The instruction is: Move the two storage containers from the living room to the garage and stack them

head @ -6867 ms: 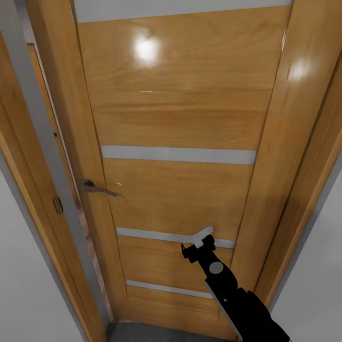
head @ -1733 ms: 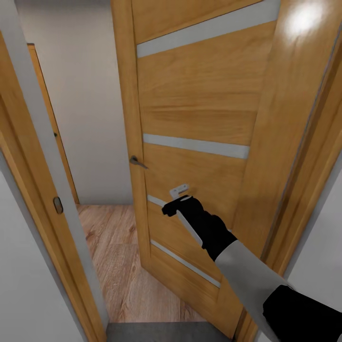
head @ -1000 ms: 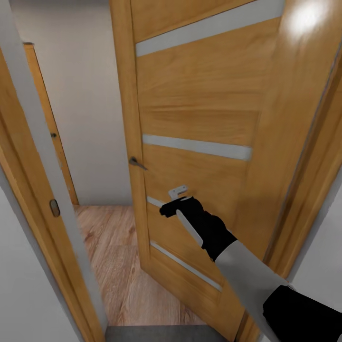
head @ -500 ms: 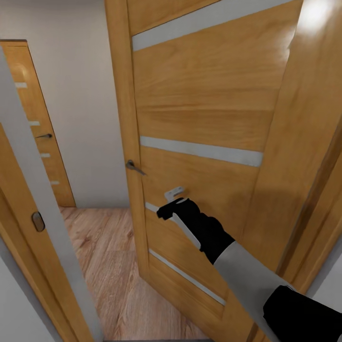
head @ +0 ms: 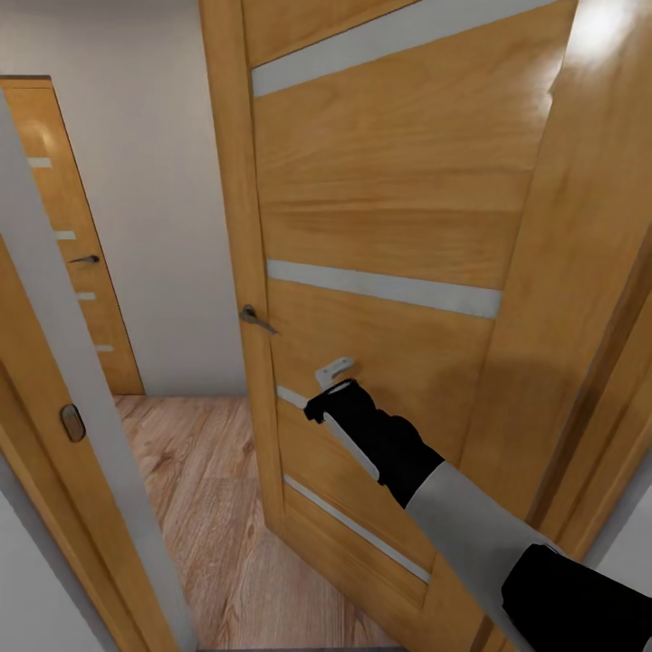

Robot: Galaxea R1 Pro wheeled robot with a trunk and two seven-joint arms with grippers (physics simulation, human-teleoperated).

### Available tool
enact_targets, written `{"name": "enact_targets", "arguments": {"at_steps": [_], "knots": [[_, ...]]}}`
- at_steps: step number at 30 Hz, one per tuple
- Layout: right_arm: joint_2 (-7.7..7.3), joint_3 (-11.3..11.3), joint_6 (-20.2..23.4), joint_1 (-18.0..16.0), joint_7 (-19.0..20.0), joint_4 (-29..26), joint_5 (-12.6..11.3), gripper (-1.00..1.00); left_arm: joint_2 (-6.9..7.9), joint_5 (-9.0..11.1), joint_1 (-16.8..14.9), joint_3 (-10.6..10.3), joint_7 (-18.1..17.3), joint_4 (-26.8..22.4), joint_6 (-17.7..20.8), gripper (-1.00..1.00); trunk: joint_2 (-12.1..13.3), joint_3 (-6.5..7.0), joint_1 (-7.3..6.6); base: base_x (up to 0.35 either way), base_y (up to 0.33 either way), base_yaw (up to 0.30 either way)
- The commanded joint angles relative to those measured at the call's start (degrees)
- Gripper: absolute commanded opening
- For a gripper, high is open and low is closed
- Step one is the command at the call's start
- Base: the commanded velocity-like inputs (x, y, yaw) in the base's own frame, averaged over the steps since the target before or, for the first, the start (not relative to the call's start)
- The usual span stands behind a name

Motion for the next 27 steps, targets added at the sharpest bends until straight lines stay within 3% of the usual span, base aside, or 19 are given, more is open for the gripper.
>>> {"name": "enact_targets", "arguments": {"at_steps": [1,13,20,27], "knots": [[0.0,0.2,0.55,-0.08,-1.18,-0.01,-0.57,1.0,-0.01,0.06,0.01,0.07,0.07,-0.06,-0.07,1.0,-0.03,-0.06,0.0,0.0,0.0,0.0],[0.0,0.54,4.81,-0.14,-14.97,0.49,-0.52,1.0,-0.01,0.06,0.01,0.07,0.07,-0.06,-0.07,1.0,-0.03,-0.06,0.0,0.0,0.0,0.0],[0.0,0.58,5.32,-0.27,-17.42,1.47,-0.31,1.0,-0.01,0.06,0.01,0.07,0.07,-0.06,-0.07,1.0,-0.03,-0.06,0.0,0.0,0.0,0.0],[0.0,0.58,4.41,-1.29,-18.69,6.66,-0.18,1.0,-0.01,0.06,0.01,0.07,0.07,-0.06,-0.07,1.0,-0.03,-0.06,0.0,0.0,0.0,0.0]]}}
